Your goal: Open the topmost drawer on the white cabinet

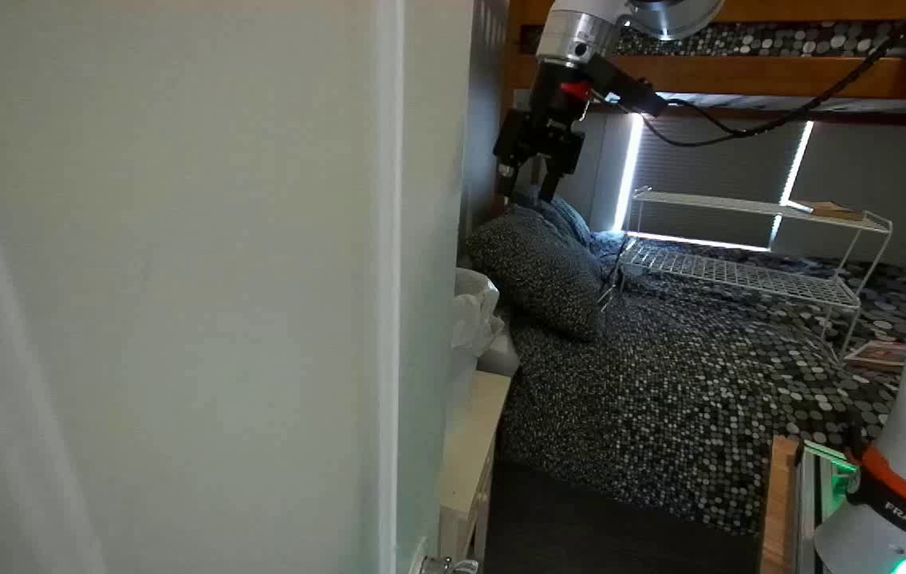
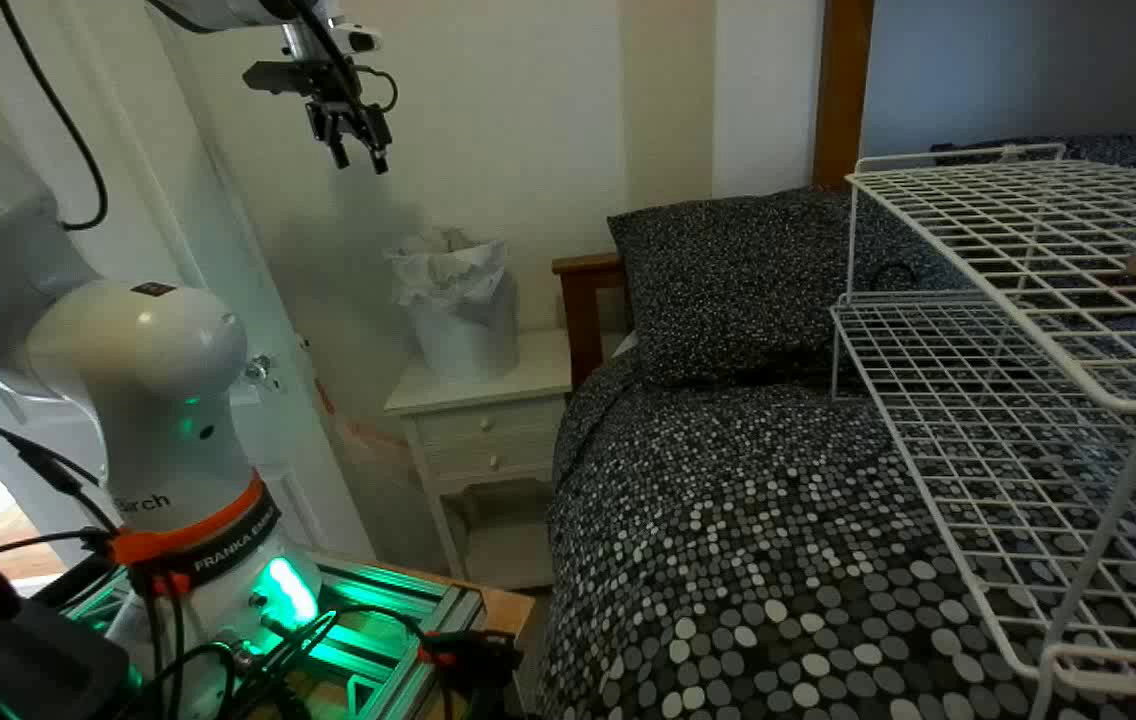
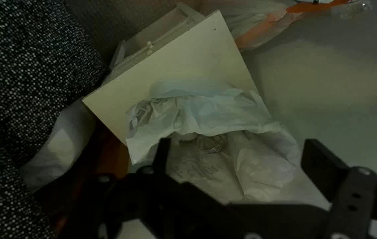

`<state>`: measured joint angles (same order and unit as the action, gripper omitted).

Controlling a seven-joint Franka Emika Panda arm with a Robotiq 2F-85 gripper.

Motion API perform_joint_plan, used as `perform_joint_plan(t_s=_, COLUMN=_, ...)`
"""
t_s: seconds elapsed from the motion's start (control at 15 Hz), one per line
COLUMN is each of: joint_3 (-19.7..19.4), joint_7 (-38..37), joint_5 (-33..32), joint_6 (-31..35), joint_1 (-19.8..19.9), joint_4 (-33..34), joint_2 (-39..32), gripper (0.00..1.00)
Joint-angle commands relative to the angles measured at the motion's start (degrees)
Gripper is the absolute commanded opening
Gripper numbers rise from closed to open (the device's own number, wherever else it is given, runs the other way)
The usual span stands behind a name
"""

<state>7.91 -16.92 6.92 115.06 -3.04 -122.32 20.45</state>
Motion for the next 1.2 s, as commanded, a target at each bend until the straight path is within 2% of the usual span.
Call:
perform_joint_plan(t_s=0.0, joint_3=-0.16, joint_7=-0.06, joint_5=-0.09, joint_6=-0.14, joint_1=-0.17, joint_4=0.13, joint_2=-0.05, gripper=1.0)
perform_joint_plan(t_s=0.73, joint_3=-0.65, joint_7=0.25, joint_5=0.83, joint_6=0.95, joint_1=-0.16, joint_4=-0.38, joint_2=0.38, gripper=1.0)
perform_joint_plan(t_s=0.87, joint_3=-2.07, joint_7=3.68, joint_5=0.77, joint_6=0.48, joint_1=-0.12, joint_4=-2.4, joint_2=2.33, gripper=1.0)
perform_joint_plan(t_s=1.13, joint_3=-6.31, joint_7=17.78, joint_5=1.41, joint_6=-3.11, joint_1=-1.17, joint_4=-8.18, joint_2=8.18, gripper=1.0)
